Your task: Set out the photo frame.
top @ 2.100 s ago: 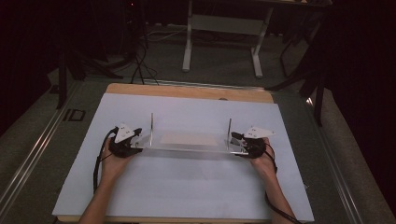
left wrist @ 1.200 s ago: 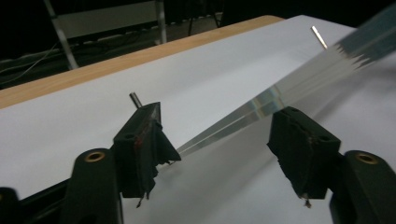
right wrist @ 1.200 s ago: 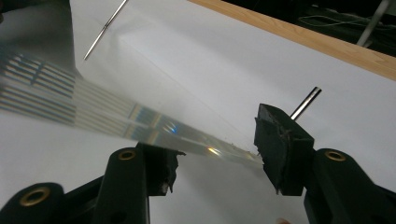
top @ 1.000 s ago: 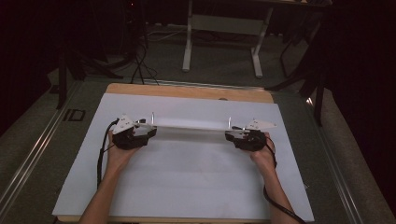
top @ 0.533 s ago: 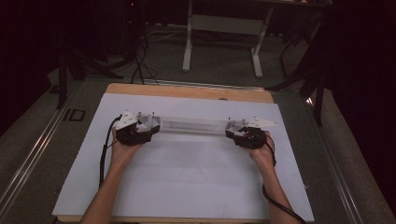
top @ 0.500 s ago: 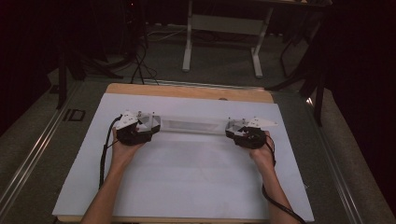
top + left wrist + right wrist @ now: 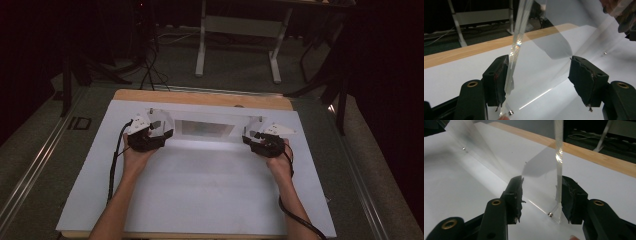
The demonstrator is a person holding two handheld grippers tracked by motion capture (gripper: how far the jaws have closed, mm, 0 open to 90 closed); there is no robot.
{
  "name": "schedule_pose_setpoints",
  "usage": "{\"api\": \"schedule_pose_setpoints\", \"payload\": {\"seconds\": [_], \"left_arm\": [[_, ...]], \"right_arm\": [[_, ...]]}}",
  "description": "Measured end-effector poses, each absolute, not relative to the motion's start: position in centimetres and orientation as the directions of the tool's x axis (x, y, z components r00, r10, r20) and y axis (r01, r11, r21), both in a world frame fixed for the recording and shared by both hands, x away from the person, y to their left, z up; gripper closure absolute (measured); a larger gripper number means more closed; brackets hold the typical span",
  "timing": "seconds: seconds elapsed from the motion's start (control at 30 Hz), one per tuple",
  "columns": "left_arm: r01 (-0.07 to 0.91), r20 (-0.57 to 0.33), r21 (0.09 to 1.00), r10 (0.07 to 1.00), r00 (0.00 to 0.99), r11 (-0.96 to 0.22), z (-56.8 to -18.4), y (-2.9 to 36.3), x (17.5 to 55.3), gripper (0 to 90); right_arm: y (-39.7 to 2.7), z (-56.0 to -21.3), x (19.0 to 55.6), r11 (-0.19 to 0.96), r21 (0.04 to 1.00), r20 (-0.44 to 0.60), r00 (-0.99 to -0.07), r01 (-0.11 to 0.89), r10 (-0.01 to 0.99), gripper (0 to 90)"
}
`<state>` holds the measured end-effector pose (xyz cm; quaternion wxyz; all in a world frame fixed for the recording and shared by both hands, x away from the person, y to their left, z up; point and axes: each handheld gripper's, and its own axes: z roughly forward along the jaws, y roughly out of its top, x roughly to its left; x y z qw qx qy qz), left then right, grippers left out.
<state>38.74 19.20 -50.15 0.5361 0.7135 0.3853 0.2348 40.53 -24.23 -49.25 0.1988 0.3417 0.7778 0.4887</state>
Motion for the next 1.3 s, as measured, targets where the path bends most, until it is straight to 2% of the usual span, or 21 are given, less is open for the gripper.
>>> {"api": "schedule_pose_setpoints", "payload": {"seconds": [0.37,0.5,1.3], "left_arm": [[0.302,-0.035,0.938,0.821,0.570,-0.170,-49.9,18.6,39.3,33.6],[0.299,0.025,0.928,0.837,0.547,-0.223,-49.7,18.0,39.5,33.4],[0.354,-0.008,0.912,0.853,0.522,-0.208,-49.0,17.8,41.5,33.3]], "right_arm": [[-23.9,-49.1,40.8,0.318,0.895,-0.027,-0.675,0.313,0.738,56.3],[-23.8,-49.0,41.0,0.322,0.894,-0.034,-0.670,0.311,0.741,56.7],[-23.5,-48.6,42.7,0.303,0.892,-0.013,-0.650,0.336,0.759,57.5]]}}
